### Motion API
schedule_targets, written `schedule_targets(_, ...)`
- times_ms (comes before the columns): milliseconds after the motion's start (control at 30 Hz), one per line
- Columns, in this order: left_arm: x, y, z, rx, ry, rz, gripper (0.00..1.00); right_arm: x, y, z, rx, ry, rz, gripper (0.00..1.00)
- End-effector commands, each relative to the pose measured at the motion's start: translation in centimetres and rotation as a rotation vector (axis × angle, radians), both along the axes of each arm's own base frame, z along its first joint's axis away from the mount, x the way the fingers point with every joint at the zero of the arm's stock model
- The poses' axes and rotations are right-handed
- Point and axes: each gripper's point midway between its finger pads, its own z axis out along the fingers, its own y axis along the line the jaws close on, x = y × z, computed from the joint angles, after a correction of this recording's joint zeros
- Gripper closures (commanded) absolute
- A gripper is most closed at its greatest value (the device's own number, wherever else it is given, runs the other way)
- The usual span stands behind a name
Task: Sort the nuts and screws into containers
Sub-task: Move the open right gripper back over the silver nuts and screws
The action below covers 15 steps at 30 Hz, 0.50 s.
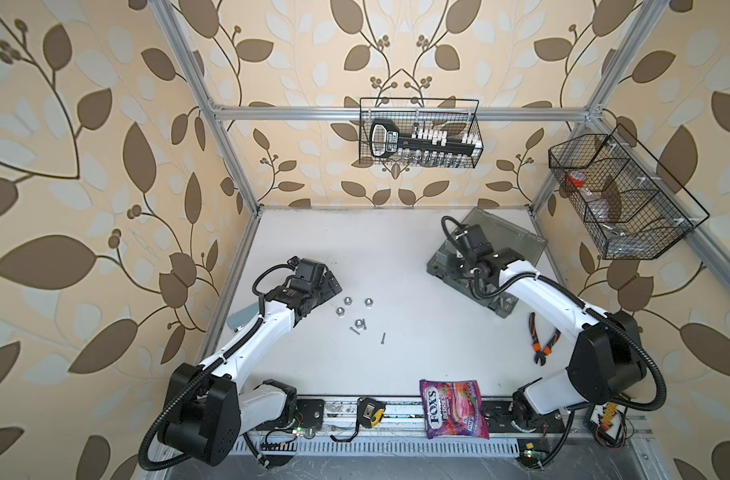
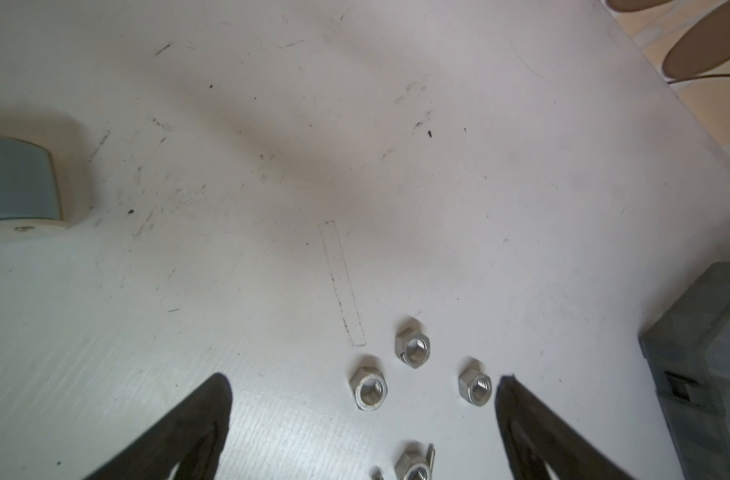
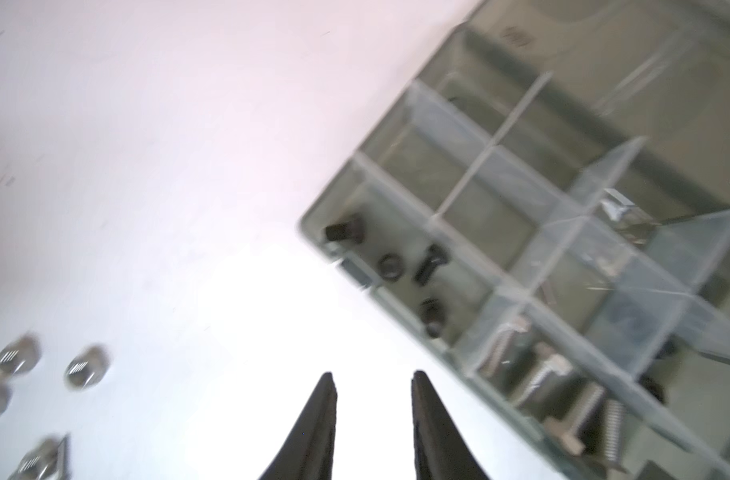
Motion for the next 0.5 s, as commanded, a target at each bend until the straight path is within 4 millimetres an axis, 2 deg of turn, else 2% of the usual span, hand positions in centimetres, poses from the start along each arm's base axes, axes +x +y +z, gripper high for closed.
schedule_targets(0,0.5,0.7,1.8,0.018,-0.047,0.022,0.01,-4.7,5.2,-2.6,0.009,0.124,0.108,0.67)
schedule_targets(67,0.4,0.8,1.7,0.022,-0.046,0.028,0.01,-7.3,8.7,-4.0,0.008,0.177,0.199,0.67)
schedule_targets(167,0.2,1.1,1.8,0.028,-0.052,0.044,0.01,-10.4,12.0,-6.2,-0.036,0.228,0.302,0.66)
schedule_targets(300,-0.2,1.4,2.2,0.026,-0.075,0.057,0.01,-12.2,13.9,-8.2,-0.113,0.247,0.369,0.65)
schedule_targets(467,-0.6,1.8,2.1,0.035,-0.078,0.069,0.01,-12.9,16.0,-8.9,-0.077,0.271,0.41,0.62)
